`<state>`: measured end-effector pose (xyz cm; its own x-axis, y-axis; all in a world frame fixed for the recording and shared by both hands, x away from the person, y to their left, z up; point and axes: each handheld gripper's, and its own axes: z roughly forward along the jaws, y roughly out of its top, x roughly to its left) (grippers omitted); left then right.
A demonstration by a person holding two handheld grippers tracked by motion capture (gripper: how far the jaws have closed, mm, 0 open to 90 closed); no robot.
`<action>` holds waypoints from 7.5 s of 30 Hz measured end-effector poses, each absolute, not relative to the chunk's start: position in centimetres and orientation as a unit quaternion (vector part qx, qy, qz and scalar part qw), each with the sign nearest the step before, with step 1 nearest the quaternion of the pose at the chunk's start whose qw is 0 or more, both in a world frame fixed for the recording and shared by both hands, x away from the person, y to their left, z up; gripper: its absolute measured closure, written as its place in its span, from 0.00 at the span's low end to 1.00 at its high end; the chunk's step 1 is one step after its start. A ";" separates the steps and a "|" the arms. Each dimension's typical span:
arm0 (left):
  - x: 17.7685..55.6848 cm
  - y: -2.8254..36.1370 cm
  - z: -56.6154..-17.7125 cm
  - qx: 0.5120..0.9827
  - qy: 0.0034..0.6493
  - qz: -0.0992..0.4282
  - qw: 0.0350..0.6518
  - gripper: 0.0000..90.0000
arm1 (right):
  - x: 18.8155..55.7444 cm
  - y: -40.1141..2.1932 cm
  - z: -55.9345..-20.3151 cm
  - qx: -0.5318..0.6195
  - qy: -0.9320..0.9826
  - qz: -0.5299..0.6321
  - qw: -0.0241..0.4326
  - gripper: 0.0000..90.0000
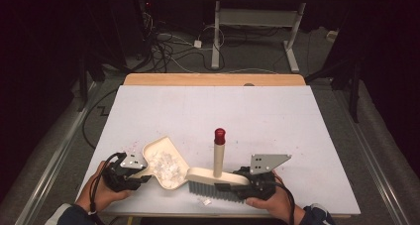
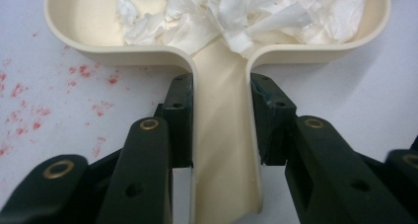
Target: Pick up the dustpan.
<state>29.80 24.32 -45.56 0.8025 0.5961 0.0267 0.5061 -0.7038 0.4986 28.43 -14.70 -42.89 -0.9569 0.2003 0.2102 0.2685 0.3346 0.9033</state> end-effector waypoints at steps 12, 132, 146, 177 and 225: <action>29.9 24.4 -45.7 0.919 0.301 0.090 0.239 0.71 | 27.7 -11.4 -46.0 -0.140 -0.846 -0.513 0.051 0.75; 30.3 23.5 -46.1 0.931 0.285 0.080 0.216 0.71 | 33.4 -18.1 -45.3 -0.202 -0.827 -0.519 -0.083 0.75; 30.1 19.9 -45.8 0.940 0.259 0.070 0.211 0.71 | 35.1 -19.1 -43.2 -0.277 -0.766 -0.551 -0.183 0.75; 30.4 16.5 -46.0 0.940 0.276 0.048 0.193 0.71 | 34.2 -12.1 -47.3 -0.287 -0.767 -0.541 -0.188 0.75; 30.1 15.8 -46.0 0.942 0.272 0.055 0.188 0.71 | 29.6 -18.7 -44.7 -0.219 -0.819 -0.520 -0.108 0.75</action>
